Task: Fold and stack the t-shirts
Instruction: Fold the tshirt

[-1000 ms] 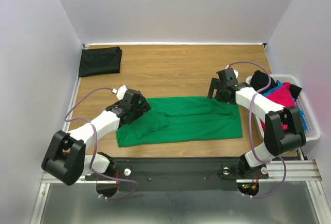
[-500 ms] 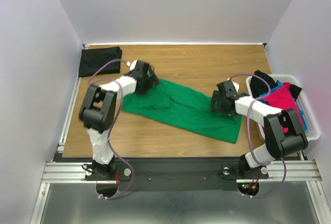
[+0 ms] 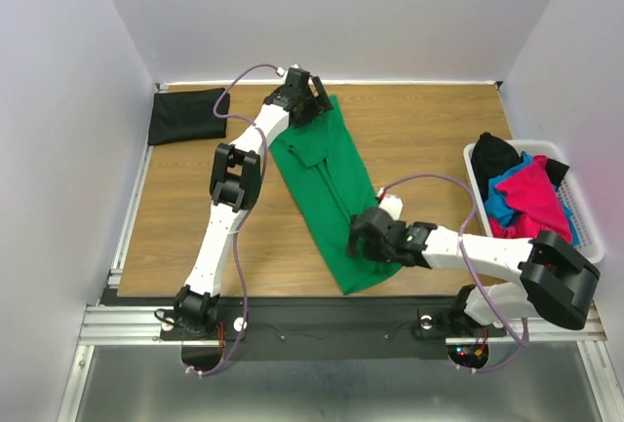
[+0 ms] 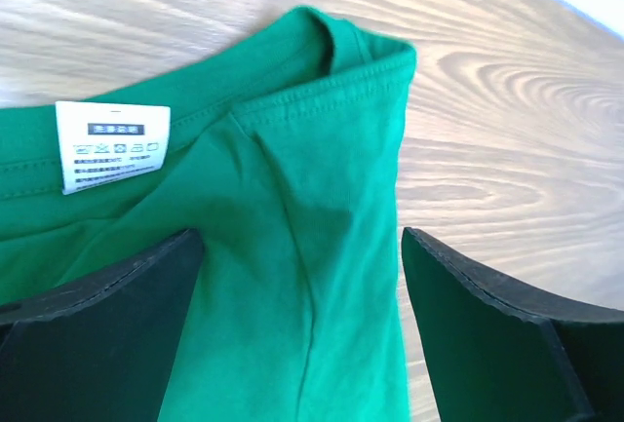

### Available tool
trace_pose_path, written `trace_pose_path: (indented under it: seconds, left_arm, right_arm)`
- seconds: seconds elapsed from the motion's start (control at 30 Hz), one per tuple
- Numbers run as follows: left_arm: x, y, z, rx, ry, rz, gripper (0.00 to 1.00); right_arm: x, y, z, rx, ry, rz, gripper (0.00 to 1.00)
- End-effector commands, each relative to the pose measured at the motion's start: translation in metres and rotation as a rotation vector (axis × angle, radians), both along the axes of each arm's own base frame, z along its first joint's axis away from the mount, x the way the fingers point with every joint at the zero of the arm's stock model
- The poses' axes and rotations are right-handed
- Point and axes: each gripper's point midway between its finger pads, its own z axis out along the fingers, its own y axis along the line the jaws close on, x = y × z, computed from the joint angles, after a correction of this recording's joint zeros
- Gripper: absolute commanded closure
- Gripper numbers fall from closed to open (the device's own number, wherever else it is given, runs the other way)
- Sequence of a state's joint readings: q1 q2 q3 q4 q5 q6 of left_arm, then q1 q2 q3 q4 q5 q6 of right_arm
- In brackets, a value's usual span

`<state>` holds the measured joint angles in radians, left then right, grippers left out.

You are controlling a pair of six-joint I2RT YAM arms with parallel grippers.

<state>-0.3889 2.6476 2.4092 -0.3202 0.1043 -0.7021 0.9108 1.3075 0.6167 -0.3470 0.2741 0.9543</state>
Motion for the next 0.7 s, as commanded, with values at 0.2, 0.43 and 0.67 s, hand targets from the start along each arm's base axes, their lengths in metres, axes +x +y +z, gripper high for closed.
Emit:
trace_pose_path:
  seconds: [0.2,0.43,0.67]
  left_arm:
    - [-0.003,-0.026,-0.018,-0.141,0.055,-0.031,0.02]
    - [-0.003,-0.04,0.017,-0.205,-0.007,-0.109,0.01]
    - [-0.008,-0.04,0.147,-0.242,-0.229,-0.167,0.01]
  right_arm:
    - [-0.105,0.061,-0.018,0.057,0.219,0.235,0.0]
    - [-0.118,0.087,0.012,0.085,0.13,0.315,0.0]
    - [-0.106,0.073,0.036,0.107,0.058,0.249,0.0]
